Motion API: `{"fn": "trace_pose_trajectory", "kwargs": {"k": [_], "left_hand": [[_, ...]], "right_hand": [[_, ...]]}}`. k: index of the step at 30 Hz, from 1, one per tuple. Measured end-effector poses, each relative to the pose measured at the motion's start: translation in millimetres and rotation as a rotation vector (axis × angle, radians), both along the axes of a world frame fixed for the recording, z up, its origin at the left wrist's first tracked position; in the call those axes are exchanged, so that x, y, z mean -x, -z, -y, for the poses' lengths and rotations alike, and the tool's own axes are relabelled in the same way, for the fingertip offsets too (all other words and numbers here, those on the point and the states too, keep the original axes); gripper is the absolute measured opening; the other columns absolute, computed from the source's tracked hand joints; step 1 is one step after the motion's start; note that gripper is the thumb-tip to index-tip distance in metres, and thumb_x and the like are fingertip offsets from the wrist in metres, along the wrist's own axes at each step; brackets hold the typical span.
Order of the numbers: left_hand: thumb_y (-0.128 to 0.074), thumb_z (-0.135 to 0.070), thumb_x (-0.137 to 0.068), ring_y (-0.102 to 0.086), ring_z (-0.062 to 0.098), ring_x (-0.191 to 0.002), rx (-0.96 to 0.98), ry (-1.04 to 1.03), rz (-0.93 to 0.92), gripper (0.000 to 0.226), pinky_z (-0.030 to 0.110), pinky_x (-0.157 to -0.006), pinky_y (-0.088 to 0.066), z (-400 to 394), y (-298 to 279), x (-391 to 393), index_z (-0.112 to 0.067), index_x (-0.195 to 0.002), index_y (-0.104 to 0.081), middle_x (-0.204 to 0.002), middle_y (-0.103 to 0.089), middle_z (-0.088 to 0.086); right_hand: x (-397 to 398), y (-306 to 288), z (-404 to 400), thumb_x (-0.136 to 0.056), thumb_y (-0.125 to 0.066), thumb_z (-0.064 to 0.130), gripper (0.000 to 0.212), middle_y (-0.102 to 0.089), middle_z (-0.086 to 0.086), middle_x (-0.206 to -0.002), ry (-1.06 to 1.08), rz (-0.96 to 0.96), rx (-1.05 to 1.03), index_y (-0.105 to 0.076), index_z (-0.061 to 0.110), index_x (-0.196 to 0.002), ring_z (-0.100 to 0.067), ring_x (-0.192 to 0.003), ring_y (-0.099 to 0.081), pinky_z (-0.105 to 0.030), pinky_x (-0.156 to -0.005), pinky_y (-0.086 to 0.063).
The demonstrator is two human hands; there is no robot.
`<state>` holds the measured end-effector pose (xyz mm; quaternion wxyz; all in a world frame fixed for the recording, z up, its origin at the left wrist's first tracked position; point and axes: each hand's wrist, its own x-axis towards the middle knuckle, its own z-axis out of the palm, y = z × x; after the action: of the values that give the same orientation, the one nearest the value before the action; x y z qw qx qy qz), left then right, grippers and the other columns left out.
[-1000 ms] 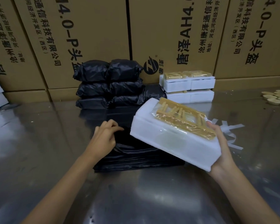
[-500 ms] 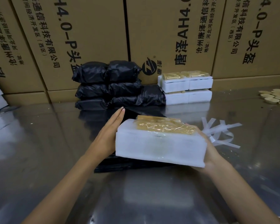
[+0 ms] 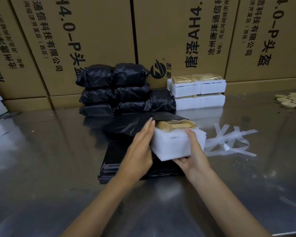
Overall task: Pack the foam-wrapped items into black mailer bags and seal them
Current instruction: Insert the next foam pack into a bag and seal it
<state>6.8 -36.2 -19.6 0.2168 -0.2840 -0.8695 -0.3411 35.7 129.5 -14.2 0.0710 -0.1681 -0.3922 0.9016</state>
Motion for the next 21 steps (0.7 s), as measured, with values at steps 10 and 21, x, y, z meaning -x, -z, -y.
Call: {"fn": "trace_pose_trajectory", "kwargs": {"k": [10, 21], "left_hand": [[-0.048, -0.011, -0.089, -0.043, 0.003, -0.118, -0.309, -0.278, -0.145, 0.026, 0.007, -0.094, -0.034, -5.1, -37.5, 3.4, -0.02, -0.101, -0.07, -0.122, -0.059, -0.017], [-0.053, -0.023, -0.094, -0.064, 0.029, -0.096, 0.163, -0.256, 0.287, 0.024, 0.04, -0.083, -0.055, -82.9, -93.6, 72.0, -0.013, -0.096, -0.074, -0.097, -0.071, 0.008]], "right_hand": [[5.9, -2.3, 26.1, -0.076, -0.085, 0.03, 0.048, -0.074, -0.006, -0.108, 0.026, -0.002, -0.09, -0.064, 0.022, -0.118, -0.023, -0.097, -0.073, -0.04, -0.077, -0.063], [3.8, 3.9, 29.5, -0.071, -0.087, 0.031, 0.047, -0.076, 0.002, -0.104, 0.024, -0.046, -0.182, -0.065, 0.03, -0.113, -0.017, -0.096, -0.073, -0.03, -0.063, -0.061]]}}
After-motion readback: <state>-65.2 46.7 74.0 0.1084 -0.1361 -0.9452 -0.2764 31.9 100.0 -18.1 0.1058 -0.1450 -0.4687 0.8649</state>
